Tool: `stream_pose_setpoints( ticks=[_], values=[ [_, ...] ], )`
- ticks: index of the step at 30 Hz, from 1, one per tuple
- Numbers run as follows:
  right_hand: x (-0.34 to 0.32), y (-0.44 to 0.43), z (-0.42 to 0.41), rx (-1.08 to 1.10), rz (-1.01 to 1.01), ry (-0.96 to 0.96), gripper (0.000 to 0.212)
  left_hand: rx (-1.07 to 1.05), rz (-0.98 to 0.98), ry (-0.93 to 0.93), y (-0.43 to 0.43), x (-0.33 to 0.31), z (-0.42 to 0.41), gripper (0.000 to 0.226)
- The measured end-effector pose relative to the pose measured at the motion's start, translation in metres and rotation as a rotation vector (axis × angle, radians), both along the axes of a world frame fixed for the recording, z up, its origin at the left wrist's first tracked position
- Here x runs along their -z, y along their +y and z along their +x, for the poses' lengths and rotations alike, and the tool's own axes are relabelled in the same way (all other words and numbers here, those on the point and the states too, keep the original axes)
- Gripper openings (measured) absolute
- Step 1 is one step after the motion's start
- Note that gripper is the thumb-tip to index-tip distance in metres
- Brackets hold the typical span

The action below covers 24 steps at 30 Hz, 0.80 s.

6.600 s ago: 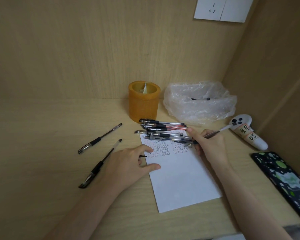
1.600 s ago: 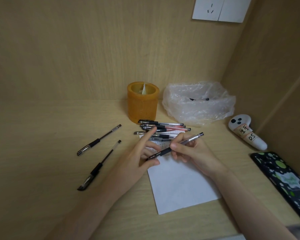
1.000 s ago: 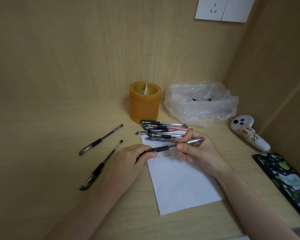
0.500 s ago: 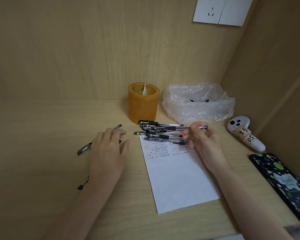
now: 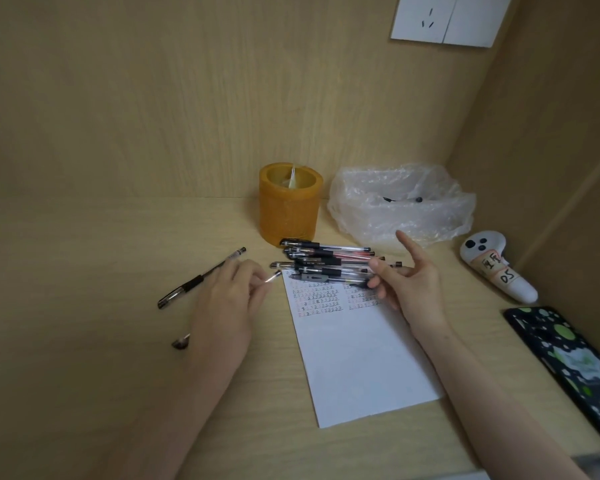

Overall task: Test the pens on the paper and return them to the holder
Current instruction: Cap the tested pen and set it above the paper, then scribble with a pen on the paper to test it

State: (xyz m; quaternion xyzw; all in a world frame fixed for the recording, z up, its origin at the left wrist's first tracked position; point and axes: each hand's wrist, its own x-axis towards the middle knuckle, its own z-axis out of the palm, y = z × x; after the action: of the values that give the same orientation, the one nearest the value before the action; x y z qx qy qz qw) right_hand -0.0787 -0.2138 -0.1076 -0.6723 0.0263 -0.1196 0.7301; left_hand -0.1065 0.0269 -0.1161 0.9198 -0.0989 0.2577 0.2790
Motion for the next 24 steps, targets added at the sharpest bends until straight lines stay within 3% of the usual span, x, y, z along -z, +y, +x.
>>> stream_pose_setpoints(
  ticks=[3, 9, 13, 17, 21, 24],
  values=[
    [0.005, -0.003, 0.004, -0.031, 0.061, 0.013, 0.077, 0.154, -0.106, -0.035, -0.010, -0.006, -0.006, 0.011],
    [0.001, -0.002, 0.001, -0.099, 0.100, 0.018, 0.064, 0.312, -0.193, 0.022, -0.018, -0.007, -0.009, 0.013],
    [-0.008, 0.003, -0.008, -0.436, 0.113, -0.037, 0.066, 0.335, -0.333, 0.150, -0.022, -0.010, -0.011, 0.025],
    [-0.007, 0.013, -0.015, -0.678, -0.013, -0.010, 0.041, 0.372, -0.341, 0.173, -0.026, -0.010, -0.013, 0.028],
    [-0.006, 0.017, -0.017, -0.682, -0.068, -0.009, 0.019, 0.406, -0.289, 0.202, -0.028, -0.011, -0.016, 0.029],
    [-0.006, 0.016, -0.015, -0.630, -0.021, -0.056, 0.014, 0.397, -0.285, 0.227, -0.028, -0.011, -0.016, 0.030]
  ],
)
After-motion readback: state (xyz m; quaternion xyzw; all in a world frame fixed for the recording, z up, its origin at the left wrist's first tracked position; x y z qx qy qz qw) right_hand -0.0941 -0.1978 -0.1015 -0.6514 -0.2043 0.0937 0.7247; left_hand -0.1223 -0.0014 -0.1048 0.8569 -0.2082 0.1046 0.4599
